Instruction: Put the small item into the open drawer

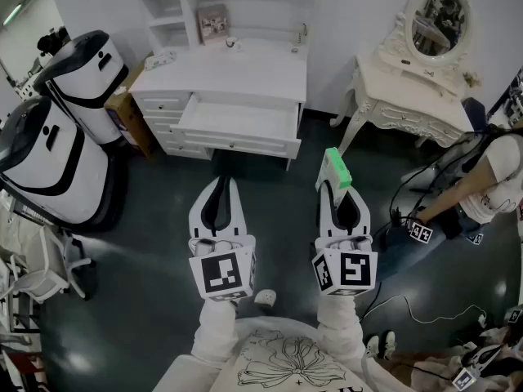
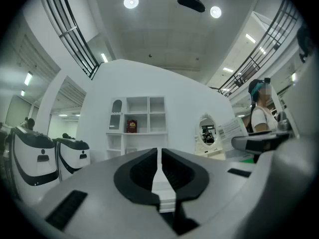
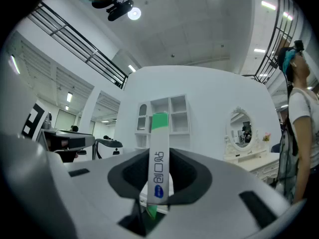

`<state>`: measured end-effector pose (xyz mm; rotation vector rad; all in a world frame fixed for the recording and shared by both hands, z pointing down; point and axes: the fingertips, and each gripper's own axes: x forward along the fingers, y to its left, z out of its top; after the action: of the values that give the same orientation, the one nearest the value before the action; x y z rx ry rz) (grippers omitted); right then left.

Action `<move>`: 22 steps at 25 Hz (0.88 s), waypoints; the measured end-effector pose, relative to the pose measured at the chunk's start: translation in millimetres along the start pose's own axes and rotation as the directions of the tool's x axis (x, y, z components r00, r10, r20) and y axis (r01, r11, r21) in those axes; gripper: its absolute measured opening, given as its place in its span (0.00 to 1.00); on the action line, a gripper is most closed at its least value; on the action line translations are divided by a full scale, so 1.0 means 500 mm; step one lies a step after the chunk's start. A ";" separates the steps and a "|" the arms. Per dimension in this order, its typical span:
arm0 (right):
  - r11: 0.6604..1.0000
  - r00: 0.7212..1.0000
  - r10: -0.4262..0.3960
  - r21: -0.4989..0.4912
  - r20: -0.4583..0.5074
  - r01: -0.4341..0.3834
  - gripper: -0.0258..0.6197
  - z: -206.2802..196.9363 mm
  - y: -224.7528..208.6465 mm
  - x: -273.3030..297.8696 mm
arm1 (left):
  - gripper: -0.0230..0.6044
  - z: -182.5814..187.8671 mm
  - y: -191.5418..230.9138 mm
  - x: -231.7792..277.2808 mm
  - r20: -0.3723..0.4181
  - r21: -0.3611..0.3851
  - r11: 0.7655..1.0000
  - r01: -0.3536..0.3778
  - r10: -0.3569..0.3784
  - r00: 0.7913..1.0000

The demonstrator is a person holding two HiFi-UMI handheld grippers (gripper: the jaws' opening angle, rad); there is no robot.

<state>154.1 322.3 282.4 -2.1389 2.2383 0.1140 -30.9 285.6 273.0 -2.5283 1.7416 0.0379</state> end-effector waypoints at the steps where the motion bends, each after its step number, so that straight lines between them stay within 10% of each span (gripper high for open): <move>1: 1.000 1.000 0.000 -0.002 -0.001 0.000 0.18 -0.002 0.002 0.007 | 0.08 -0.003 0.005 0.005 -0.003 -0.001 1.000 0.001 -0.001 1.000; 22: 0.999 0.998 0.028 0.029 -0.052 -0.027 0.18 -0.060 0.060 0.141 | 0.08 -0.062 0.113 0.089 -0.056 -0.009 0.999 -0.043 0.043 0.998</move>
<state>121.4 251.1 307.0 -2.1219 2.2839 0.0279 -68.1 221.8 298.6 -2.5227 1.8207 -0.0213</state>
